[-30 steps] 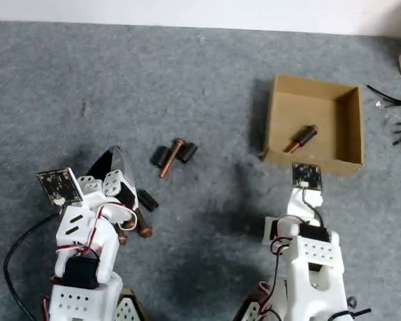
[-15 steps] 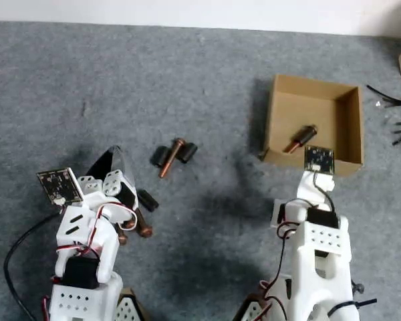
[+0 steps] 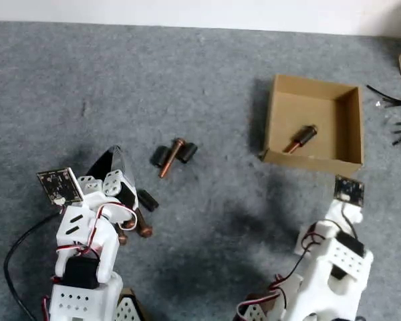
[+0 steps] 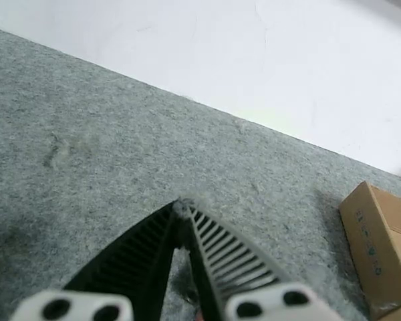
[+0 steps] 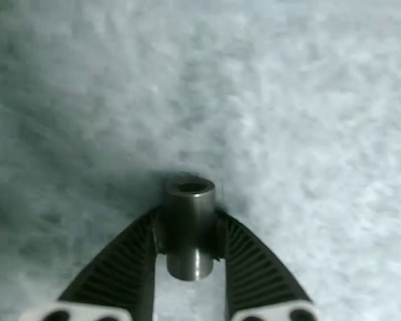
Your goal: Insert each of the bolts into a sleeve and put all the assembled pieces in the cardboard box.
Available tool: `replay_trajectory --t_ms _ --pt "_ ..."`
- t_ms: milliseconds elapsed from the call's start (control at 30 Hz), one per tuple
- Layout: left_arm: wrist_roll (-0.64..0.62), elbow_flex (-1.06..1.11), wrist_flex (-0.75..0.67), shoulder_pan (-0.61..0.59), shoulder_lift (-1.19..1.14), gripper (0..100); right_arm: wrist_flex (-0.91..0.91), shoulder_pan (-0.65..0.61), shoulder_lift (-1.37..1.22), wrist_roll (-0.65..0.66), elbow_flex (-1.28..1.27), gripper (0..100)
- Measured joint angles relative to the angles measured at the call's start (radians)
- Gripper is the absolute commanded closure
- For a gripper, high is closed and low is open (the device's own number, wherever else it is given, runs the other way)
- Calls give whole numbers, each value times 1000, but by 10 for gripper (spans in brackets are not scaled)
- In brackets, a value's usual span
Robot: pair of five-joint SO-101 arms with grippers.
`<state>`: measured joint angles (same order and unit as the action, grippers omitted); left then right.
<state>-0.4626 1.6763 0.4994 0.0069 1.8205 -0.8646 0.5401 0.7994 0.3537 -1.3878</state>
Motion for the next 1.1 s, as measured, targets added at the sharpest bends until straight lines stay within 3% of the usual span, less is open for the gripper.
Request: replay_trajectory --t_ms 500,700,900,1000,1100 --pt "0 0 0 0 0 986 -3 517 0 428 -2 994" --pt "0 0 0 0 0 986 -3 658 0 571 -2 994" --pt "0 0 0 0 0 986 -3 632 0 537 -2 994" --pt "0 0 0 0 0 986 -5 526 0 388 8 994" --pt "0 0 0 0 0 986 -5 342 -12 199 58 994"
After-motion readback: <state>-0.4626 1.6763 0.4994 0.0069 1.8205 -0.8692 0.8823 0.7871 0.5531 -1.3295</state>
